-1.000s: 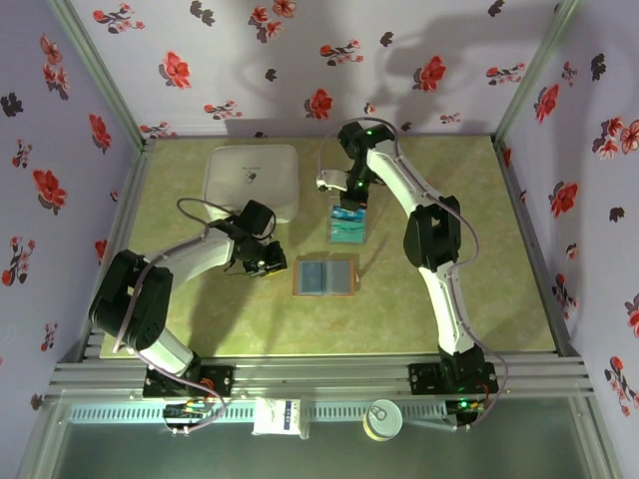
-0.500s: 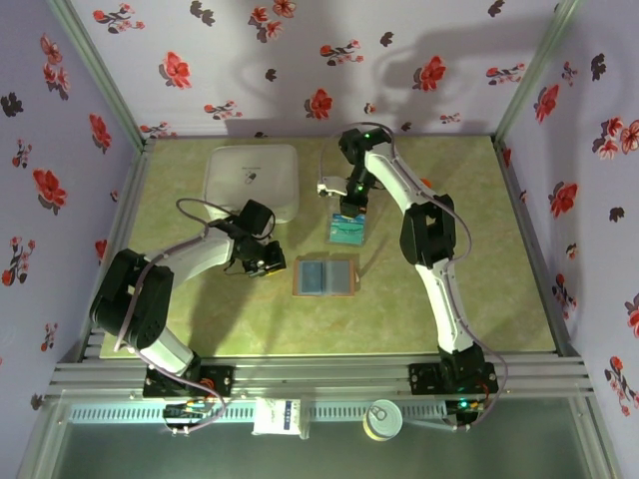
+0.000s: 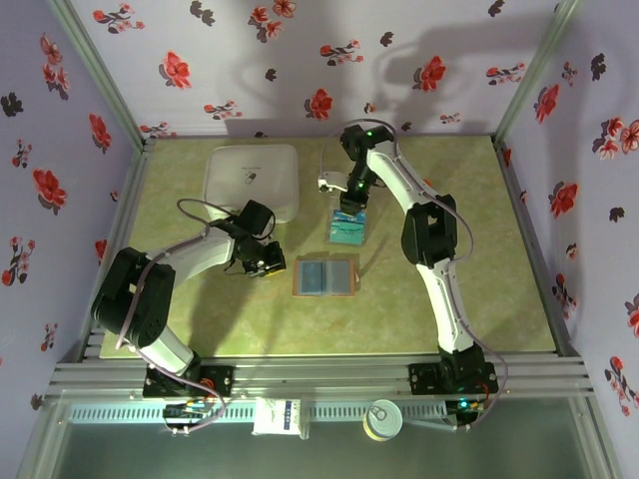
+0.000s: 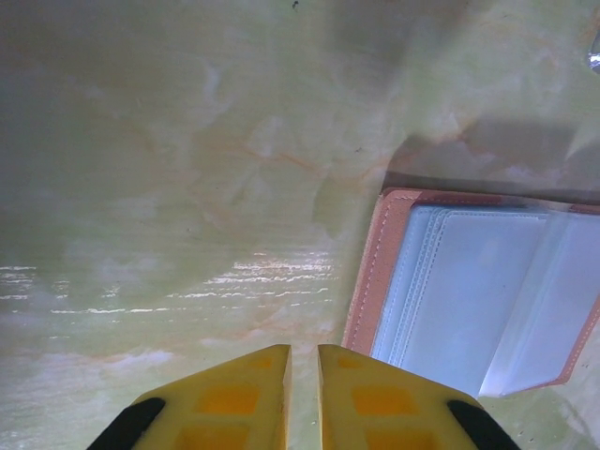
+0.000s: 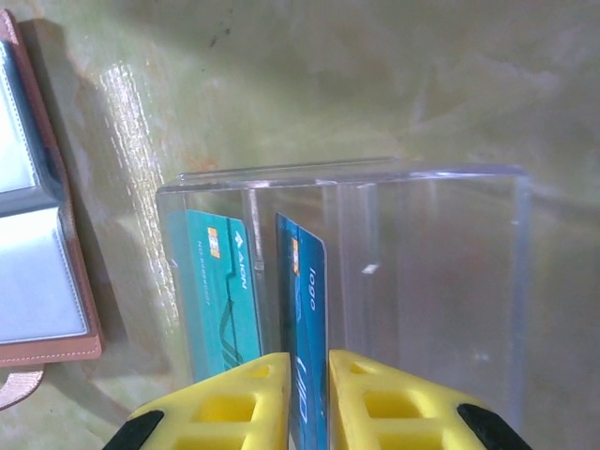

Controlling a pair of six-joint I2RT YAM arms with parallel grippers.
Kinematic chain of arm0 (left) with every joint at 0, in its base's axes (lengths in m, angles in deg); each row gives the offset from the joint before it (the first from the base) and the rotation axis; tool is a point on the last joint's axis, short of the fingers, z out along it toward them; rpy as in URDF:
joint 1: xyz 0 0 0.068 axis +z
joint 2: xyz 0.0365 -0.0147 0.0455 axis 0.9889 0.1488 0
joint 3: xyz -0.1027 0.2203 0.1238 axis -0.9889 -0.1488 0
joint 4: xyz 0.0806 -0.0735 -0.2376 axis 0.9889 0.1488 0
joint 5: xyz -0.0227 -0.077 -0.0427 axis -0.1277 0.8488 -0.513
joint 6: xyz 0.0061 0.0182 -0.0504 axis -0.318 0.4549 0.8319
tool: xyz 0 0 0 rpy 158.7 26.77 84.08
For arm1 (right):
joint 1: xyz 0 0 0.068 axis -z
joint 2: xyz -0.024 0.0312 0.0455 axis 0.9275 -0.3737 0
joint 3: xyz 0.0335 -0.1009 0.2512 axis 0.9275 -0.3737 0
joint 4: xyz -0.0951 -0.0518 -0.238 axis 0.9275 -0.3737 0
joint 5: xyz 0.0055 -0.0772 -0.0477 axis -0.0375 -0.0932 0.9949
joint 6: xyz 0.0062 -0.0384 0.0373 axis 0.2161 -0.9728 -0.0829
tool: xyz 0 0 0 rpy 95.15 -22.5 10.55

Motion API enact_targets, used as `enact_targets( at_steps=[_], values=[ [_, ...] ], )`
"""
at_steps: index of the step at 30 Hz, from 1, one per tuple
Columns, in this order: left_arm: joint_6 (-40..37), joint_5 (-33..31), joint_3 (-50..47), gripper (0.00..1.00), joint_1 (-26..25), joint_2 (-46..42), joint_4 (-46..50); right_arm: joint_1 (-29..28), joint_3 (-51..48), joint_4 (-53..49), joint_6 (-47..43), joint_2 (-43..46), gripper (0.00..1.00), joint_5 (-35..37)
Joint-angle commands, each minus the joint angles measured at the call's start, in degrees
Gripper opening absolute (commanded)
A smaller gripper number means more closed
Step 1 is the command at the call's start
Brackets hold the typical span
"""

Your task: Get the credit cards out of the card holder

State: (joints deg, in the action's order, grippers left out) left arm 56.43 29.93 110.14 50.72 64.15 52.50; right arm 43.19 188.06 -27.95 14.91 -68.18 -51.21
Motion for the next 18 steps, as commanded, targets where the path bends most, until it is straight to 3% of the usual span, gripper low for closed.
enact_targets(
  at_steps=[1,11,18],
  values=[
    [-0.6,0.9,0.5,0.15,0.5,1.1,-0.2,0.5,-1.5,2.6,2.7,4.9,0.19,2.9],
    [-0.4,1.3,-0.8,0.14,0.5,0.6,-1.1,0.6,-6.4,7.0,5.5,5.6,0.04,5.1],
    [0.0,1.6,-1.4,0.14,0.5,0.5,-1.9,0.5,-11.1,9.4,6.8,5.5,0.0,4.9]
  ],
)
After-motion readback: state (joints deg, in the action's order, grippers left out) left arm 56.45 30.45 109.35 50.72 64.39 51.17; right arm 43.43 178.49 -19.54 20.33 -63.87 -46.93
